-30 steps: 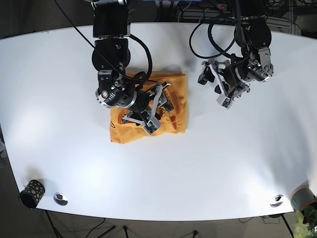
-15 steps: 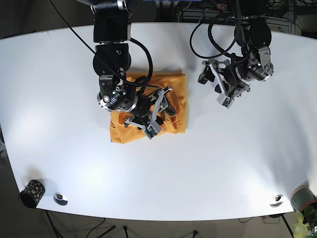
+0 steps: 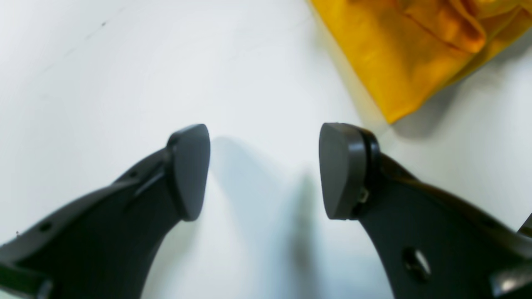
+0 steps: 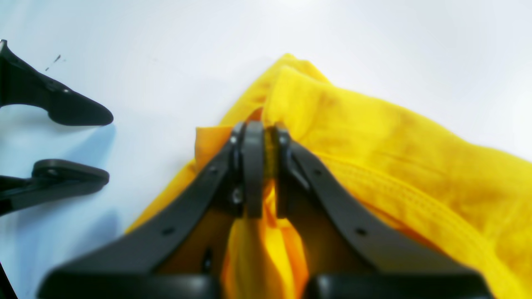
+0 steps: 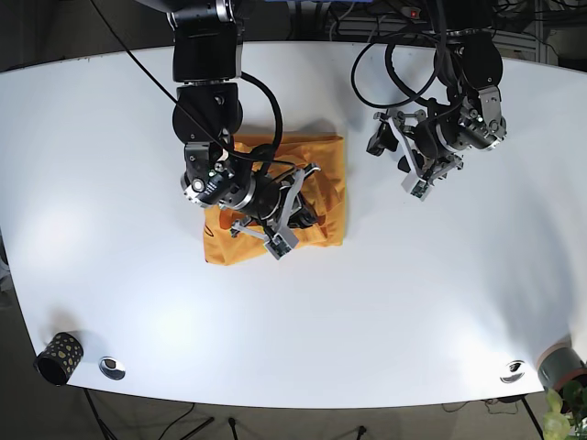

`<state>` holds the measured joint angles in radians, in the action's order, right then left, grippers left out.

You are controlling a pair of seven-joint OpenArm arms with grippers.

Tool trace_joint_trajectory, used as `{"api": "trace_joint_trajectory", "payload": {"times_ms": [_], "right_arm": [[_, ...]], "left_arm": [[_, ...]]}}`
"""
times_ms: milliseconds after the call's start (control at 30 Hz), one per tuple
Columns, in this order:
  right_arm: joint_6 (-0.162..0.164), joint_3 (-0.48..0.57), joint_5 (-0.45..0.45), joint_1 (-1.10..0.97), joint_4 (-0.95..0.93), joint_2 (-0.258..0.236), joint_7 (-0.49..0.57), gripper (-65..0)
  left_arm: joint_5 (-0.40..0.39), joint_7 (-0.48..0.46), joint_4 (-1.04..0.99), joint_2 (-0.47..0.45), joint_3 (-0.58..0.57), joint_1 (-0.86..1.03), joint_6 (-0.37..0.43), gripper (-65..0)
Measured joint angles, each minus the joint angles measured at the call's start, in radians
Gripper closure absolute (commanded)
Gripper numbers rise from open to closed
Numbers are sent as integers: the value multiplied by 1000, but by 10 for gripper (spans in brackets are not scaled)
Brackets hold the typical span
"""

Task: Fold the T-shirt properly
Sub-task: 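Pinch and tuck the bundle's loose fabric with the right gripper, then grasp the bundle's edge with the right gripper and fold it over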

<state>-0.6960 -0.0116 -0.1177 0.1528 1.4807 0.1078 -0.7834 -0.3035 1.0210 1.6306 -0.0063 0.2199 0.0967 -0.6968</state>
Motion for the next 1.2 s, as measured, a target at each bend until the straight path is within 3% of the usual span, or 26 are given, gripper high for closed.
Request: {"api": "trace_joint_trajectory", "payload": {"times_ms": [467, 733, 1033, 1133, 1200], "right_arm": [[0, 5, -6, 66, 87, 9, -21, -2], [-1, 7, -9, 183, -62, 29, -5, -6], [4, 7, 2, 286, -280, 29, 94, -10], [4, 6, 3, 315, -322, 28, 91, -90], [4, 6, 2, 324, -320, 28, 87, -220]], "left_arm": [[0, 0, 0, 0, 0, 0, 0, -383], [-1, 0, 0, 0, 0, 0, 0, -383], [0, 1, 0, 0, 0, 0, 0, -383], [3, 0, 0, 0, -14, 0, 0, -383], [4, -1, 0, -4, -39, 0, 0, -383]]}}
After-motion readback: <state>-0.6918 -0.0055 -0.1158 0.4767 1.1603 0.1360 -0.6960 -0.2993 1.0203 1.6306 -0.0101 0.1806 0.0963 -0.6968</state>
